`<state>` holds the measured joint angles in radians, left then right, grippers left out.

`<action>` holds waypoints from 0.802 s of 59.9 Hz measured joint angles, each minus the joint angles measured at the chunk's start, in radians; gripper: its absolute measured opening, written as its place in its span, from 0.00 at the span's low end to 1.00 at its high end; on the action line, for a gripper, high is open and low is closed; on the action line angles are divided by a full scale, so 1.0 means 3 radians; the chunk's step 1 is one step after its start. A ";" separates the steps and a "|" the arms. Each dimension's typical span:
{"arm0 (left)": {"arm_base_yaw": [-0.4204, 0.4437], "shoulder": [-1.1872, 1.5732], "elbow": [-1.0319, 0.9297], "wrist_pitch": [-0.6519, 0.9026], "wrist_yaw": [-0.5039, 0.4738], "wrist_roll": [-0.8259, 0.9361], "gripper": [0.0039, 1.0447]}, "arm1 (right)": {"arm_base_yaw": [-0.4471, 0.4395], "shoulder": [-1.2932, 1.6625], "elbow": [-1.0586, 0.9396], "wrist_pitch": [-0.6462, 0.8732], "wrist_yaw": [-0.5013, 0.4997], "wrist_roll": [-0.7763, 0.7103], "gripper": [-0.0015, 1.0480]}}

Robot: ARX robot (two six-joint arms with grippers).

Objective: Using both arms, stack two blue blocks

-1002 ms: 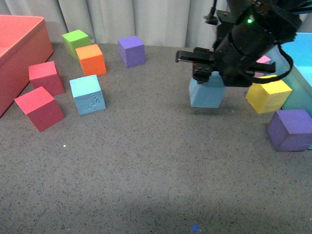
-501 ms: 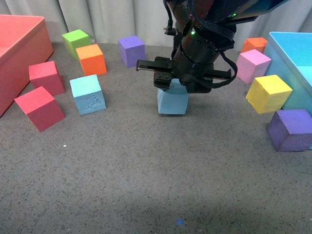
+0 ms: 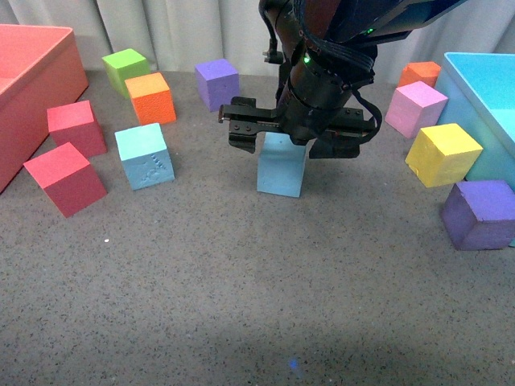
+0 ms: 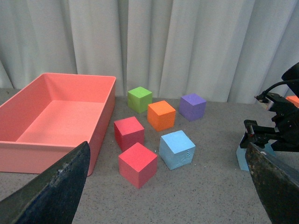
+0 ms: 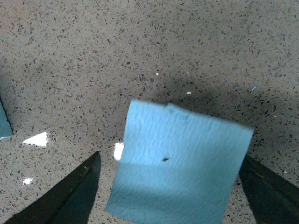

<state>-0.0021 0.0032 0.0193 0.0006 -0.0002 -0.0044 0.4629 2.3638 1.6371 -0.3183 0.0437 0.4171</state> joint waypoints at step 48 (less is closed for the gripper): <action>0.0000 0.0000 0.0000 0.0000 -0.0006 0.0001 0.94 | -0.0546 -0.1680 -0.3249 0.5154 0.0851 -0.1333 0.32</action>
<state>-0.0021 0.0032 0.0193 0.0006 -0.0021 -0.0040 0.2993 1.8599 0.6624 1.2278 0.2989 0.0174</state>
